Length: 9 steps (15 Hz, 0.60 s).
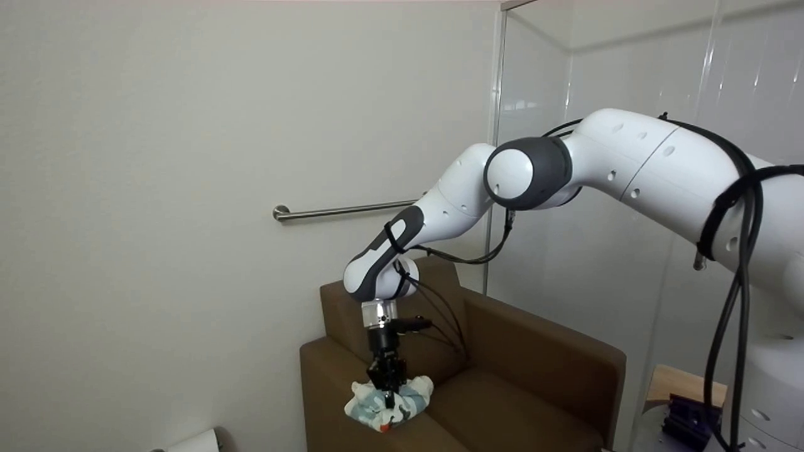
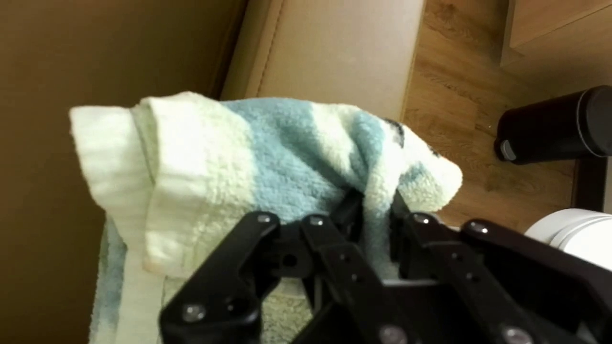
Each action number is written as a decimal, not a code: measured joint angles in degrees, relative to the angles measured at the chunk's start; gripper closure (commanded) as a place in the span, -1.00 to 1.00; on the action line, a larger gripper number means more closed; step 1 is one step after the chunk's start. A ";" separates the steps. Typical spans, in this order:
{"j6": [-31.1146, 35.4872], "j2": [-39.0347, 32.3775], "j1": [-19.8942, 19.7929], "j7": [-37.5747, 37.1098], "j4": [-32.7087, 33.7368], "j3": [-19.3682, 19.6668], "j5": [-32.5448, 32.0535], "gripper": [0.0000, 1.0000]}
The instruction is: Use the towel to wipe the arm rest
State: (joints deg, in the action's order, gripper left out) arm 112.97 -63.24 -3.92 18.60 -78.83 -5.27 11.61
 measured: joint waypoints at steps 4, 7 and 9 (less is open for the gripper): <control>0.95 4.55 -0.97 -0.15 -10.24 -0.92 1.98 0.85; 2.93 7.12 -2.26 -0.15 -18.38 -2.27 5.86 0.85; 5.44 8.78 -3.32 -0.15 -24.25 -3.00 8.62 0.85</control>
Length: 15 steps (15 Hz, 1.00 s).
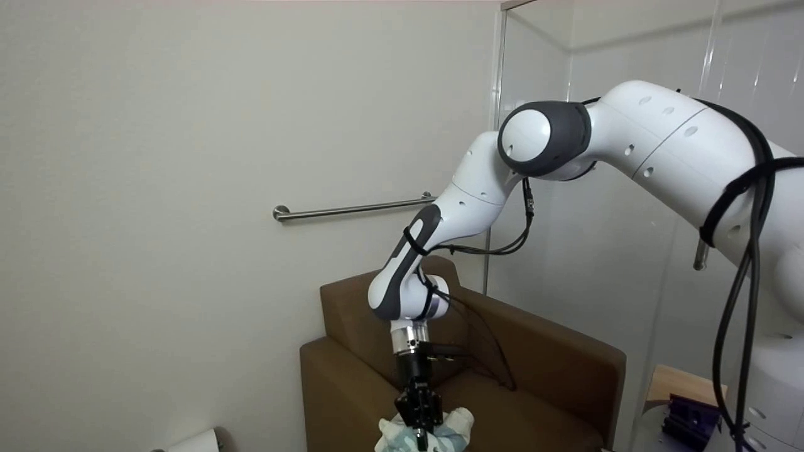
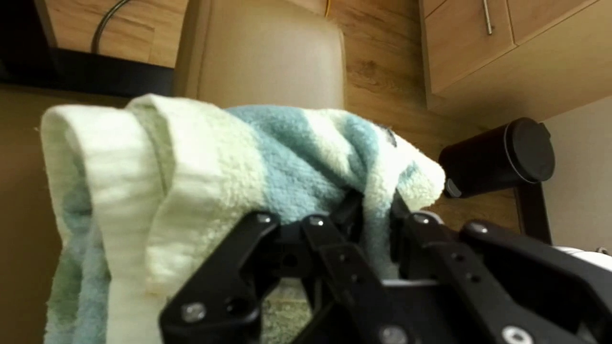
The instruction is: Use the towel to wipe the arm rest
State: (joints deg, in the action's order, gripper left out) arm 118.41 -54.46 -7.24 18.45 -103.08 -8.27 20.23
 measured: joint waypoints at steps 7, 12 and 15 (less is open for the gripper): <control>6.92 4.91 -1.29 0.00 -12.73 -0.35 3.09 0.85; 7.85 4.39 0.60 -0.02 -8.34 0.26 -1.85 0.85; 7.74 1.80 3.31 -0.60 -1.78 1.24 -6.45 0.85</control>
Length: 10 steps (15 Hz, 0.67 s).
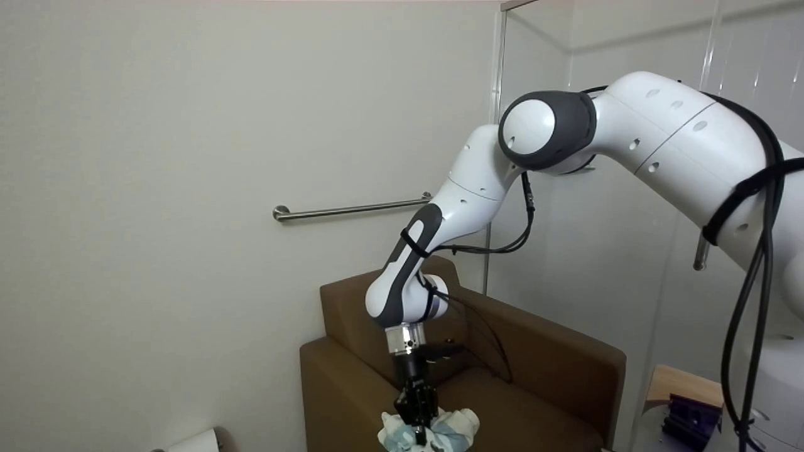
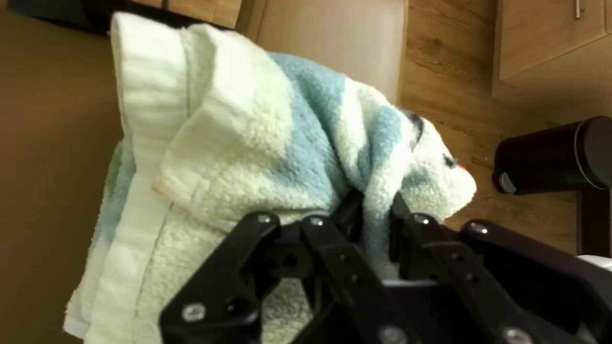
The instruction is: Use the towel to wipe the arm rest
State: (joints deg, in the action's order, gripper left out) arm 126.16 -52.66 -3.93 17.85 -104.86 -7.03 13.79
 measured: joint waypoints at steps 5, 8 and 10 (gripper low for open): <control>-6.14 -6.13 2.95 -0.47 12.90 0.70 -5.10 0.85; -11.40 -10.19 3.99 -0.57 21.31 1.01 -6.86 0.85; -13.56 -12.69 4.72 -0.81 26.87 1.32 -8.01 0.85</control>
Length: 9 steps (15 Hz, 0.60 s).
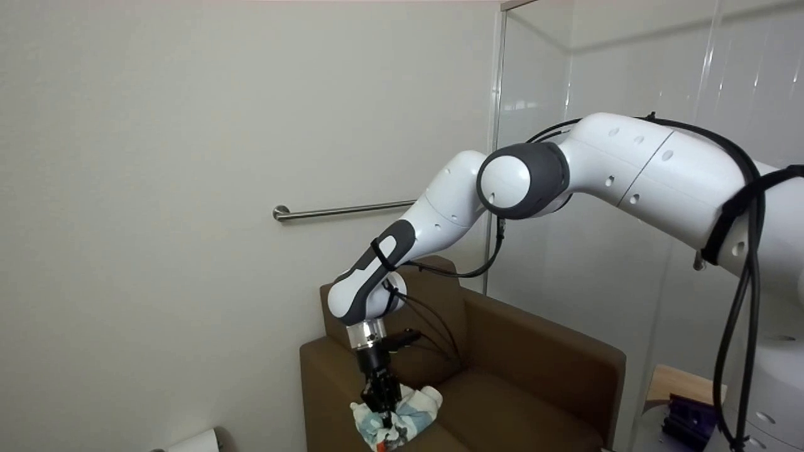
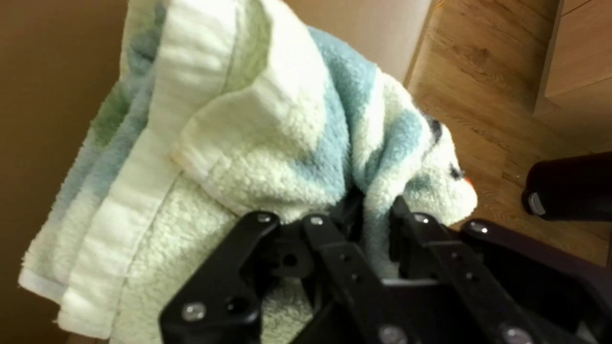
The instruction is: Use the towel to wipe the arm rest
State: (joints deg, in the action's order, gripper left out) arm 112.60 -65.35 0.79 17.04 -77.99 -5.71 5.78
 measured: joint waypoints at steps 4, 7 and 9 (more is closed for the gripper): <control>-0.41 -4.98 0.63 -0.10 11.75 0.60 -0.84 0.85; -0.43 -9.02 0.54 -0.10 20.31 1.22 -0.84 0.85; -0.69 -11.14 0.42 -0.10 24.35 1.29 -0.84 0.86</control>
State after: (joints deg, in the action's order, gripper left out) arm 111.91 -76.49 1.21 16.94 -53.64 -4.43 4.94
